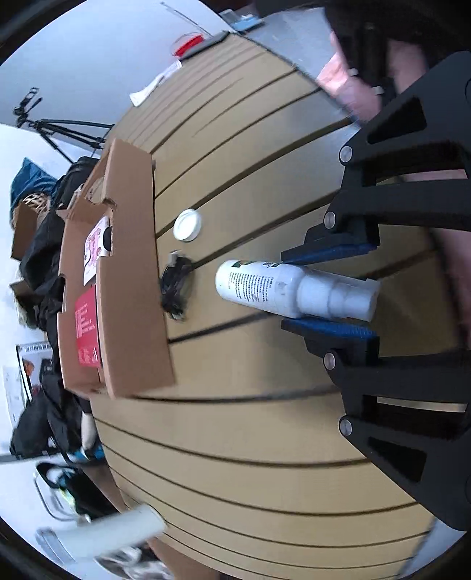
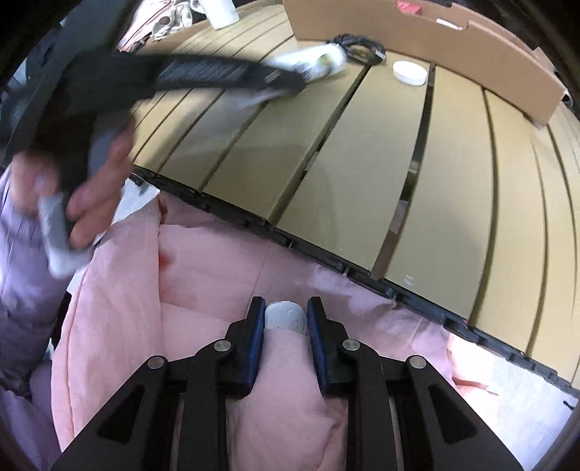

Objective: Organize objects
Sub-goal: 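Carry the white bottle into the tray and open the left gripper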

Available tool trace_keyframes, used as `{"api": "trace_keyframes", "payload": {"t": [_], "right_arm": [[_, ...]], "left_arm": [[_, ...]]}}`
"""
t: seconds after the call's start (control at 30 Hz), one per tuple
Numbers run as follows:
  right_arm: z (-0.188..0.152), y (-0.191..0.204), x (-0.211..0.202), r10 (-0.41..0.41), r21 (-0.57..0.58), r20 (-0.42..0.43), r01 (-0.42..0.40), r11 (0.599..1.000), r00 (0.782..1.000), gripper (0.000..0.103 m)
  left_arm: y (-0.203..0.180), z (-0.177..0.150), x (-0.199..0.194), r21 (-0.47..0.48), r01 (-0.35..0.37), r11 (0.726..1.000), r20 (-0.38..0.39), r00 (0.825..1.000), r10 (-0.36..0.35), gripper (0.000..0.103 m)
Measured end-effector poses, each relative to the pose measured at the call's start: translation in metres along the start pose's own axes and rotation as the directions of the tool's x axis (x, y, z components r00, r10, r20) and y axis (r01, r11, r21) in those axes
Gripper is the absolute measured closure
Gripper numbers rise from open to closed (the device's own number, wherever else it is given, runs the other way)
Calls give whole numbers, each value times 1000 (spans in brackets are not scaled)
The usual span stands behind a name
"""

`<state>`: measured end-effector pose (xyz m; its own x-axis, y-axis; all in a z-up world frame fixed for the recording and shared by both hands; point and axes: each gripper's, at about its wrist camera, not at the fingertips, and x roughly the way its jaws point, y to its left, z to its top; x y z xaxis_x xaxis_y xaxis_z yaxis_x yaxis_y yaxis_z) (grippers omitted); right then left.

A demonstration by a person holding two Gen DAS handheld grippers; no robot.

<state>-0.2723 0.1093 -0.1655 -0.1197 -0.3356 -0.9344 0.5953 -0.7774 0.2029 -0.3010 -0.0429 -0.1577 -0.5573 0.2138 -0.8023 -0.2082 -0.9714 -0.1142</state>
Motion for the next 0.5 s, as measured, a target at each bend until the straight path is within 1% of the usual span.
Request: {"api": "trace_keyframes", "payload": {"t": [0.13, 0.23, 0.3, 0.33, 0.37, 0.4, 0.5], "right_arm": [[-6, 8, -25, -43, 1, 63, 43, 999, 997, 77], [-15, 6, -44, -57, 9, 110, 56, 998, 992, 77], [-20, 7, -57, -63, 24, 155, 60, 998, 986, 77], [-34, 6, -72, -65, 34, 182, 60, 998, 981, 77], [-39, 3, -85, -69, 43, 211, 61, 997, 975, 77], [-54, -5, -97, -71, 49, 229, 61, 997, 971, 77], [-55, -1, -114, -68, 71, 292, 49, 996, 954, 78]], "left_arm": [[1, -18, -33, -22, 18, 1000, 51, 999, -16, 78], [5, -23, -48, -61, 25, 998, 54, 998, -22, 78], [5, -26, -58, -86, 26, 996, 57, 998, -21, 78], [5, -27, -64, -96, 34, 995, 62, 998, -28, 78], [4, -29, -70, -105, 43, 994, 69, 997, -36, 78], [3, -29, -78, -117, 55, 992, 81, 996, -46, 78], [0, -27, -96, -126, 70, 990, 106, 993, -57, 79]]}}
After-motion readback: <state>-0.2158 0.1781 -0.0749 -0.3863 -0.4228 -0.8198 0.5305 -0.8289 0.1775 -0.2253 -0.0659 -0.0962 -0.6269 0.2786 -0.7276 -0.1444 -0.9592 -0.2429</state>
